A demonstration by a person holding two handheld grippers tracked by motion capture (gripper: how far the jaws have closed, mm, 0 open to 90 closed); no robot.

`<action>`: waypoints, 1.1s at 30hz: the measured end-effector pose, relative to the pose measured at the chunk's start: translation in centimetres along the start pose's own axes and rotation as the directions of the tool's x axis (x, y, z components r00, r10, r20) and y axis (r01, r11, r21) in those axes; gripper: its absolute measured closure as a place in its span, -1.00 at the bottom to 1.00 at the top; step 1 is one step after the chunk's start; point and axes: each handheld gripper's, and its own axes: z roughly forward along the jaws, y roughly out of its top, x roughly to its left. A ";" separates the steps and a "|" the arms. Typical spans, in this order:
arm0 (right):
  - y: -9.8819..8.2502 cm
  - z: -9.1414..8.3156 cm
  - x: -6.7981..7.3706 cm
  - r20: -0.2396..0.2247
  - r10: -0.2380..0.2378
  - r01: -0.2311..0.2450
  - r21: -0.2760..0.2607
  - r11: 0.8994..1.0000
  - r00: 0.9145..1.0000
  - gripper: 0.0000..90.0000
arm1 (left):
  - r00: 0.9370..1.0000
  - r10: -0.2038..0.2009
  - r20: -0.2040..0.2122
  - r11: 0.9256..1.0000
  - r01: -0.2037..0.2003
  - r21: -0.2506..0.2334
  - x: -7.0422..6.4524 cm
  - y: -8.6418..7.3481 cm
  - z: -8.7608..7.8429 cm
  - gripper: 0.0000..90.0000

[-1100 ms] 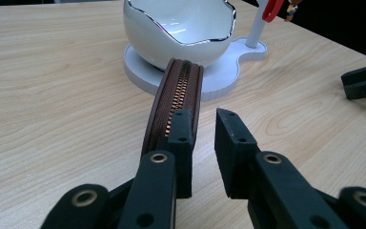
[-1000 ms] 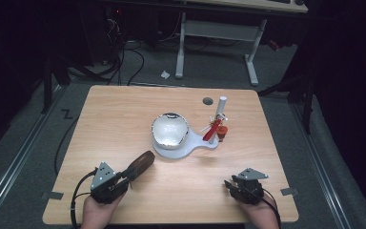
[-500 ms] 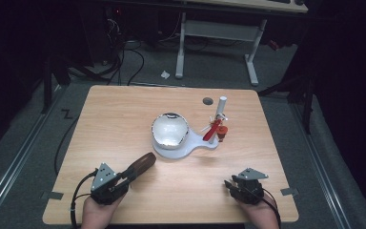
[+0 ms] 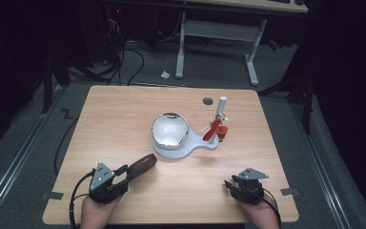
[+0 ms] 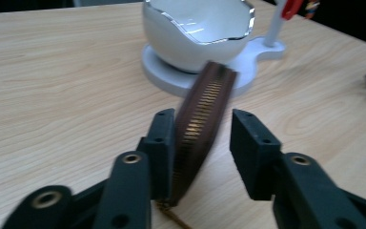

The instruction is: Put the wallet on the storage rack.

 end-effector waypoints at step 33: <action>0.0 0.0 -0.3 -0.007 0.002 -0.002 -0.004 1.000 1.000 0.36 | 0.999 0.034 0.025 0.999 -0.034 0.007 0.1 -0.1 1.3 0.49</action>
